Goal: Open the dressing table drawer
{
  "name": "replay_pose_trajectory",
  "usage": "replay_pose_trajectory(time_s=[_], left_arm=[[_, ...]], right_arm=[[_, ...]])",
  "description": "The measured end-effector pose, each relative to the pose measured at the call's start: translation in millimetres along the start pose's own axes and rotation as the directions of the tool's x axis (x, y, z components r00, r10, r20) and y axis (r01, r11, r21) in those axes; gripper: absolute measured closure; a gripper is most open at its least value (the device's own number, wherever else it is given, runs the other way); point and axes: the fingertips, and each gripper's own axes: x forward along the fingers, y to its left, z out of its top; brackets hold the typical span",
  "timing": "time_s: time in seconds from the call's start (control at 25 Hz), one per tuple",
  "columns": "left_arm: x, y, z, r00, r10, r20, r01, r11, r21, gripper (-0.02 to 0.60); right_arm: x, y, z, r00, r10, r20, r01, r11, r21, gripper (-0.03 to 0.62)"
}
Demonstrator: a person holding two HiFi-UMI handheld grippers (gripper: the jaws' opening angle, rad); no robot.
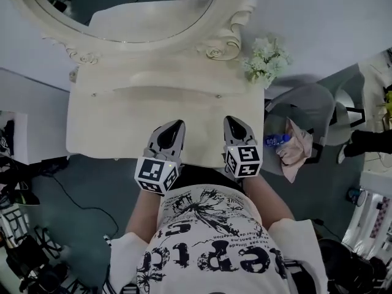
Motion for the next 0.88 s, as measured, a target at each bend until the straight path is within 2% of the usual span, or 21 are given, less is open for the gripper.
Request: replay_pose_trajectory(time_s=[0.28,0.32,0.36,0.4,0.48,0.68,0.88], left_arm=[[24.6,38.0,-28.2,0.995,0.085,-0.060,-0.089,0.994,-0.062,0.561],[28.3,42.1,-32.7,0.993,0.092,-0.069,-0.097,0.993,-0.068,0.561],[32.4,45.6,-36.5,0.992,0.097,-0.078,-0.103,0.992,-0.073,0.561],[36.4,48.7,-39.7,0.991,0.100,-0.086,-0.106,0.992,-0.074,0.561],[44.0,54.2,-42.7,0.990,0.103,-0.096,-0.110,0.992,-0.069,0.561],[49.2,61.2,-44.3,0.989,0.107,-0.100,-0.112,0.993,-0.044,0.561],[46.6,67.9,-52.8,0.986,0.108,-0.125,-0.118,0.991,-0.071,0.561]], right_arm=[[60.6,-13.7,-31.6,0.991,0.016,-0.130,-0.019,0.999,-0.026,0.572],[67.4,-16.5,-35.7,0.990,0.011,-0.142,-0.014,1.000,-0.020,0.563],[74.4,-19.3,-39.0,0.988,0.009,-0.152,-0.010,1.000,-0.010,0.525],[81.8,-21.9,-41.8,0.987,0.007,-0.161,-0.007,1.000,0.003,0.488],[97.8,-26.7,-45.2,0.985,0.004,-0.173,0.002,1.000,0.030,0.471],[127.1,-34.2,-47.8,0.981,-0.029,-0.190,0.041,0.997,0.060,0.470],[137.1,-41.1,-49.2,0.975,-0.075,-0.208,0.093,0.992,0.080,0.470]])
